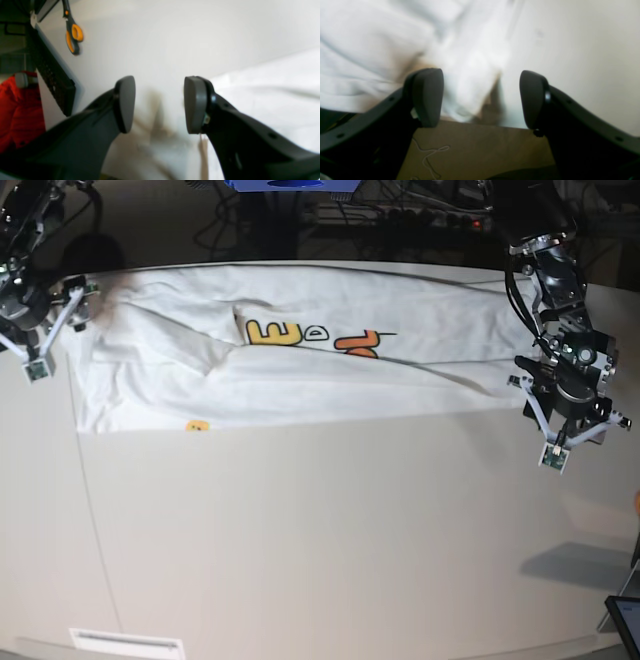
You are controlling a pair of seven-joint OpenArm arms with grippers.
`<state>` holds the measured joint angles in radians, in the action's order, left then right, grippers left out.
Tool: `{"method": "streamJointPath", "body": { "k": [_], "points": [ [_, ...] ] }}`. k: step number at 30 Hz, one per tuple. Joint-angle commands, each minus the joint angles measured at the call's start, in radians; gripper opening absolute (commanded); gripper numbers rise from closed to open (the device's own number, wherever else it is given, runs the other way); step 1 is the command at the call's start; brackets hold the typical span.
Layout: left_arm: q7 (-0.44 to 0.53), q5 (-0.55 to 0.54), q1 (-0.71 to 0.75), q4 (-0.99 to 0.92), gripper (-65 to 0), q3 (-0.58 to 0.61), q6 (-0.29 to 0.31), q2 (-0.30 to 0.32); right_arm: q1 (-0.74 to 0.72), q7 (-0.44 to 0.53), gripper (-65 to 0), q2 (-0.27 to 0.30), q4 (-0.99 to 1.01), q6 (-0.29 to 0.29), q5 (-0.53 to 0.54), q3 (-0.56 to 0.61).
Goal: Fold the T-shirt properly
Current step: 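Release the shirt and move both grippers outward from the folded shirt, then move the left gripper to the end of the folded white strip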
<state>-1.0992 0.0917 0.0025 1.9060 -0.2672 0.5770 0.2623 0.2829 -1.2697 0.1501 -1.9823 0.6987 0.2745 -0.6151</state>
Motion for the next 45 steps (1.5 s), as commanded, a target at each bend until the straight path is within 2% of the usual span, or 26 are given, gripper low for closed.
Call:
{"method": "streamJointPath", "body": {
  "k": [1, 4, 6, 8, 12, 14, 16, 19, 22, 24, 25, 27, 29, 30, 35, 38, 40, 42, 45],
  "points": [
    [0.023, -0.042, -0.017, 0.034, -33.9, -0.002, 0.011, 0.01, -0.027, 0.037, -19.6, 0.013, -0.019, -0.001, 0.006, -0.032],
    [0.021, -0.134, -0.008, 0.042, -34.8, -0.001, 0.085, 0.007, -0.041, 0.095, -19.6, 0.013, -0.018, -0.001, 0.006, -0.059],
    [-0.014, -0.182, 0.003, 0.042, -35.3, -0.002, 0.102, 0.005, -0.041, 0.127, -19.6, 0.013, -0.018, -0.001, 0.006, -0.058],
    [-0.062, -0.22, 0.0, 0.045, -42.0, -0.01, 0.105, 0.005, -0.041, 0.14, -19.6, 0.013, -0.016, -0.001, 0.006, -0.056],
    [-0.137, -0.307, 0.0, 0.053, -61.3, -0.024, 0.105, 0.009, -0.041, 0.141, -19.6, 0.009, -0.013, -0.001, 0.006, -0.056],
    [-0.149, -0.352, -0.002, 0.06, -65.0, -0.045, 0.105, 0.009, -0.04, 0.141, -19.6, 0.007, -0.013, -0.001, 0.006, -0.056],
    [-0.143, -0.352, -0.003, 0.06, -65.0, -0.043, 0.104, 0.016, -0.04, 0.141, -19.6, 0.007, -0.013, -0.001, 0.006, -0.056],
    [-0.126, -0.277, -0.031, 0.059, -65.0, -0.017, 0.107, 0.064, -0.038, 0.141, -19.6, 0.007, -0.013, -0.001, 0.006, -0.056],
    [-0.06, -0.175, -0.035, 0.056, -64.2, 0.064, 0.121, 0.159, -0.034, 0.141, -19.6, 0.007, -0.013, -0.001, 0.006, -0.056],
    [-0.057, -0.12, -0.035, 0.057, -57.9, 0.124, 0.121, 0.206, -0.032, 0.141, -19.6, 0.007, -0.013, -0.001, 0.006, -0.056],
    [-0.057, -0.103, -0.034, 0.059, -52.2, 0.153, 0.121, 0.22, -0.032, 0.141, -19.6, 0.007, -0.013, -0.001, 0.006, -0.056],
    [-0.08, -0.091, -0.034, 0.057, -39.3, 0.191, 0.121, 0.226, -0.032, 0.141, -19.6, 0.007, -0.013, -0.001, 0.006, -0.056],
    [-0.146, -0.109, -0.042, 0.059, -30.9, 0.194, 0.121, 0.22, -0.032, 0.141, -19.6, 0.006, -0.013, -0.001, 0.006, -0.056],
    [-0.172, -0.132, -0.046, 0.057, -29.6, 0.194, 0.121, 0.217, -0.032, 0.141, -19.6, 0.006, -0.013, -0.001, 0.006, -0.056],
    [-0.23, -0.297, -0.039, 0.056, -29.6, 0.196, 0.121, 0.196, -0.03, 0.137, -19.6, 0.004, -0.013, -0.001, 0.006, -0.056],
    [-0.212, -0.309, -0.032, 0.056, -31.4, 0.208, 0.121, 0.2, -0.017, 0.141, -19.6, 0.004, -0.013, -0.001, 0.007, -0.056],
    [-0.149, -0.251, -0.023, 0.057, -34.3, 0.21, 0.121, 0.206, -0.014, 0.141, -19.6, 0.004, -0.013, -0.001, 0.007, -0.056],
    [-0.063, -0.131, 0.009, 0.059, -38.0, 0.223, 0.121, 0.206, -0.011, 0.141, -19.6, 0.004, -0.013, -0.001, 0.007, -0.056],
    [0.011, 0.006, 0.049, 0.059, -40.1, 0.322, 0.121, 0.208, -0.009, 0.141, -19.6, 0.004, -0.013, -0.001, 0.007, -0.056]
  ]
}}
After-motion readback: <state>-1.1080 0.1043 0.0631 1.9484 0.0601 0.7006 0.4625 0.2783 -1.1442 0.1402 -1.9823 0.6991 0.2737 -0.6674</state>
